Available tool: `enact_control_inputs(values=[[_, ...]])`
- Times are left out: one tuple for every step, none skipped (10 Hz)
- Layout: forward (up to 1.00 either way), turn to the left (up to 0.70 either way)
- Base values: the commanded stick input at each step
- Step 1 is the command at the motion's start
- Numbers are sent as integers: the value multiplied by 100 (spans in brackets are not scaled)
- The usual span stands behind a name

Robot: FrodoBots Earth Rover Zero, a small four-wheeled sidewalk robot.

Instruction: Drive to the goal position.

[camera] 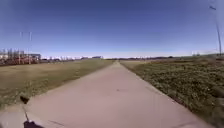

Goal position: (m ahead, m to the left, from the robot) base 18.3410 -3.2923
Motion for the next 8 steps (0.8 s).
enact_control_inputs(values=[[100, 0], [100, 0], [100, 0], [100, 0], [100, 0], [100, 0], [100, 0], [100, 0]])
